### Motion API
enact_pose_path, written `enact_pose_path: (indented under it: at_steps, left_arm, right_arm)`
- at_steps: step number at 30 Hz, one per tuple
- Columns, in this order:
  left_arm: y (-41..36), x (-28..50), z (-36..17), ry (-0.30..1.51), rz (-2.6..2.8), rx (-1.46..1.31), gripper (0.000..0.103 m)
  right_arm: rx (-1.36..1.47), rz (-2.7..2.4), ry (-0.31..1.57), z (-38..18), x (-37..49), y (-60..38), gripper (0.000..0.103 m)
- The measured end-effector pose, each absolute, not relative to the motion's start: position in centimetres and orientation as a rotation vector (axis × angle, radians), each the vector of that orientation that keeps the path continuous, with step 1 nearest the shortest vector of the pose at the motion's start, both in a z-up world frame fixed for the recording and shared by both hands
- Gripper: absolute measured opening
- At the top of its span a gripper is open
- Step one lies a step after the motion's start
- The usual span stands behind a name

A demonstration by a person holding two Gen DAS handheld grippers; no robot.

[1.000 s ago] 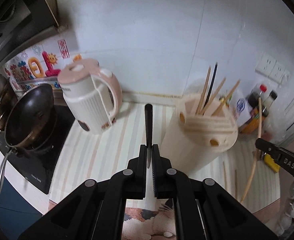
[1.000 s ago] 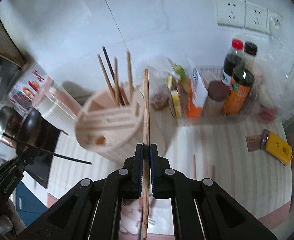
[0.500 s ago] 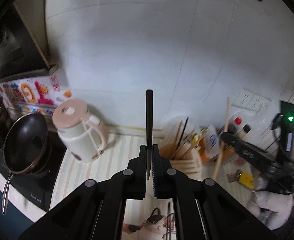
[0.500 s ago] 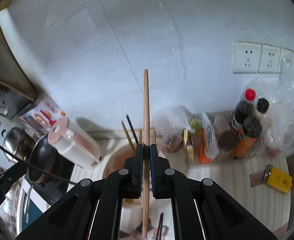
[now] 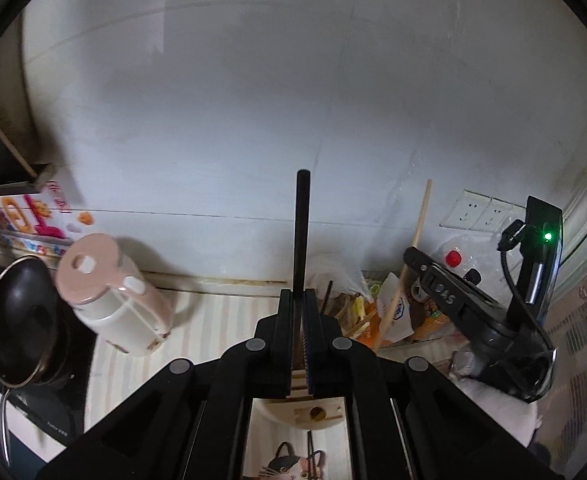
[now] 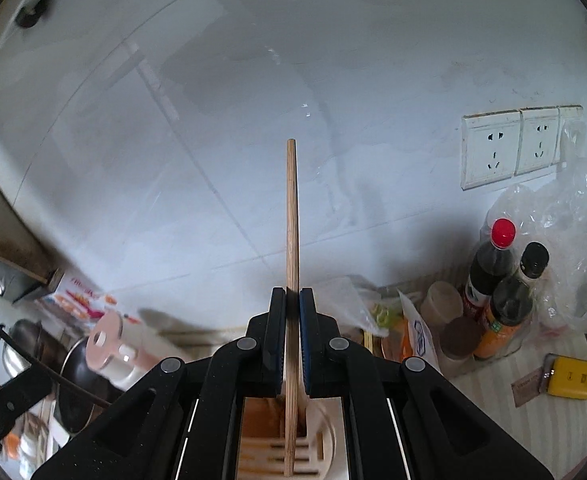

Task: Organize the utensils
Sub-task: 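Lower both chopsticks into the holder slots and open both tools, then grasp a black chopstick with the left tool while the right tool grasps a wooden chopstick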

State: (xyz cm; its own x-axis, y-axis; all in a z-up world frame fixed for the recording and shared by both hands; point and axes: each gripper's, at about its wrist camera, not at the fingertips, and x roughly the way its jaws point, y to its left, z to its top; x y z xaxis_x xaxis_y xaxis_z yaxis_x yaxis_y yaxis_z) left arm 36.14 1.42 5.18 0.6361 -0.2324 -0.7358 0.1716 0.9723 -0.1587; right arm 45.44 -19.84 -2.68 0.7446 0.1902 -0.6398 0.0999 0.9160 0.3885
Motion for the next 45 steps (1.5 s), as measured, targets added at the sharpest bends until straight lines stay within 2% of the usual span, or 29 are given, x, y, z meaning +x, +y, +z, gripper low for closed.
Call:
enact_pose_path:
  at_steps: [12, 17, 18, 19, 20, 21, 22, 23, 25, 27, 28, 29, 34, 39, 40, 41, 43, 45]
  left_arm:
    - [-0.2, 39.3, 0.6, 0.977, -0.273, -0.071, 0.002]
    - [1.0, 38.7, 0.3, 0.988, -0.261, -0.108, 0.006]
    - [1.4, 38.3, 0.4, 0.981, -0.25, -0.122, 0.007]
    - [2.0, 38.0, 0.4, 0.973, -0.237, -0.133, 0.007]
    - [2.3, 37.7, 0.4, 0.966, -0.218, -0.132, 0.009]
    - [2.5, 37.3, 0.4, 0.96, -0.196, -0.126, 0.013]
    - [2.7, 37.0, 0.4, 0.954, -0.169, -0.114, 0.028]
    - [3.1, 36.5, 0.3, 0.946, -0.14, -0.105, 0.054]
    - [3.8, 35.8, -0.1, 0.937, -0.099, -0.114, 0.087]
    - [4.5, 34.8, -0.7, 0.92, -0.072, -0.128, 0.089]
    - [4.8, 34.3, -1.4, 0.922, -0.054, -0.128, 0.094]
    - [4.9, 34.0, -2.1, 0.926, -0.038, -0.12, 0.103]
    - [4.7, 31.9, -6.4, 0.976, 0.004, -0.062, 0.103]
    - [3.0, 30.1, -12.2, 1.089, 0.041, 0.018, 0.103]
    - [2.6, 29.7, -13.4, 1.105, 0.052, 0.028, 0.103]
    - [2.2, 29.3, -14.7, 1.129, 0.046, 0.031, 0.103]
    - [1.4, 28.8, -16.8, 1.169, 0.025, 0.031, 0.103]
    - [0.3, 28.2, -19.1, 1.212, -0.005, 0.035, 0.103]
  right_arm:
    - [0.42, 0.02, 0.593, -6.3, 45.5, -18.3, 0.007]
    - [0.342, 0.081, 0.649, -7.5, 45.1, -16.9, 0.008]
    - [0.332, 0.093, 0.696, -7.7, 45.2, -16.9, 0.019]
    - [0.335, 0.11, 0.722, -7.8, 45.1, -17.1, 0.041]
    - [0.346, 0.125, 0.731, -7.8, 44.8, -17.4, 0.052]
    - [0.353, 0.126, 0.735, -7.6, 44.3, -17.8, 0.06]
    - [0.35, 0.114, 0.731, -7.3, 43.5, -18.3, 0.06]
    - [0.344, 0.103, 0.734, -6.9, 42.6, -18.9, 0.06]
    - [0.341, 0.085, 0.751, -6.6, 41.2, -19.9, 0.061]
    - [0.33, 0.042, 0.794, -6.8, 39.7, -21.0, 0.066]
    - [0.337, 0.034, 0.812, -7.0, 39.1, -21.4, 0.07]
    - [0.345, 0.026, 0.826, -7.2, 38.4, -21.9, 0.072]
    - [0.355, -0.05, 0.93, -10.8, 35.3, -23.9, 0.085]
    - [0.34, -0.093, 1.072, -16.1, 33.3, -25.3, 0.085]
    - [0.33, -0.097, 1.121, -17.6, 32.9, -25.4, 0.08]
    - [0.33, -0.093, 1.165, -19.2, 32.4, -25.5, 0.074]
    - [0.337, -0.073, 1.245, -21.8, 31.7, -25.5, 0.042]
    - [0.341, -0.062, 1.305, -24.0, 31.0, -25.5, 0.029]
